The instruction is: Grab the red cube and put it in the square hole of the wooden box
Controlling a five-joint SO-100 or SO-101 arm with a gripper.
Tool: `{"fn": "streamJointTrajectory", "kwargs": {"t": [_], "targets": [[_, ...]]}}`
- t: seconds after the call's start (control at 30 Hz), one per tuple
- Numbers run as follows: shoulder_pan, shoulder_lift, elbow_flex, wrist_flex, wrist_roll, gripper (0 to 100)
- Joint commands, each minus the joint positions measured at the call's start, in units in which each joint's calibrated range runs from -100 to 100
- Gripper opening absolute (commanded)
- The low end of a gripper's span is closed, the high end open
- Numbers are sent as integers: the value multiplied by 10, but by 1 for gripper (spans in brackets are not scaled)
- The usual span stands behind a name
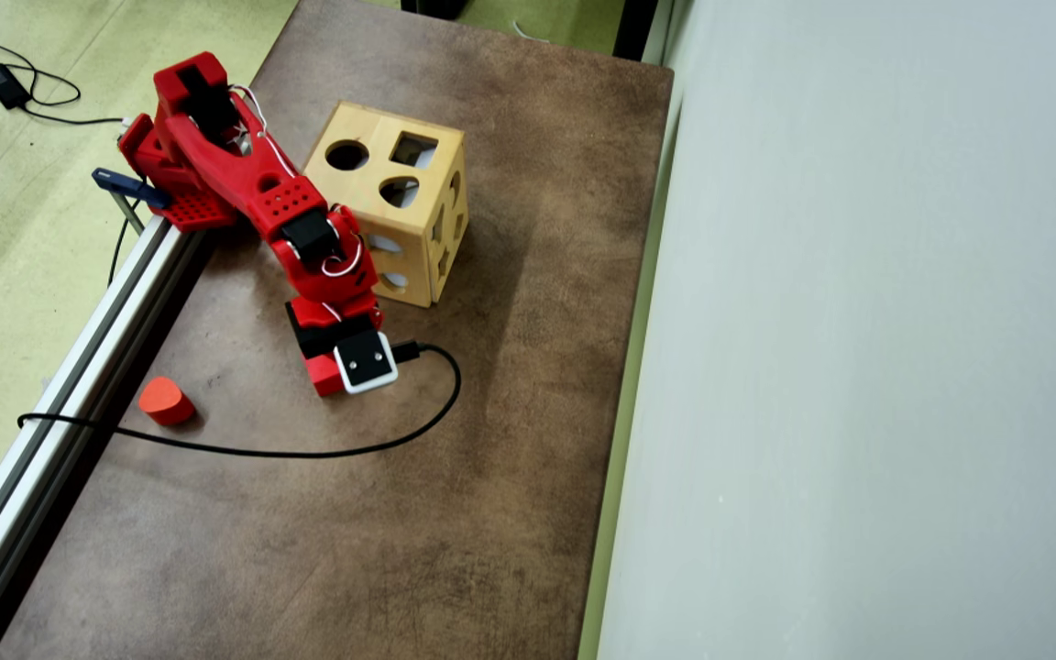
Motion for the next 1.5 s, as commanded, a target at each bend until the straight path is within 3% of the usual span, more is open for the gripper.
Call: {"fn": "streamJointTrajectory", "kwargs": {"t": [0.0,0.53,0.93,1.47], "targets": [[-5,-14,43,-6,0,3],[25,-65,94,-7,4,5],[69,-58,87,-8,33,32],[92,-42,93,-7,25,33]]}}
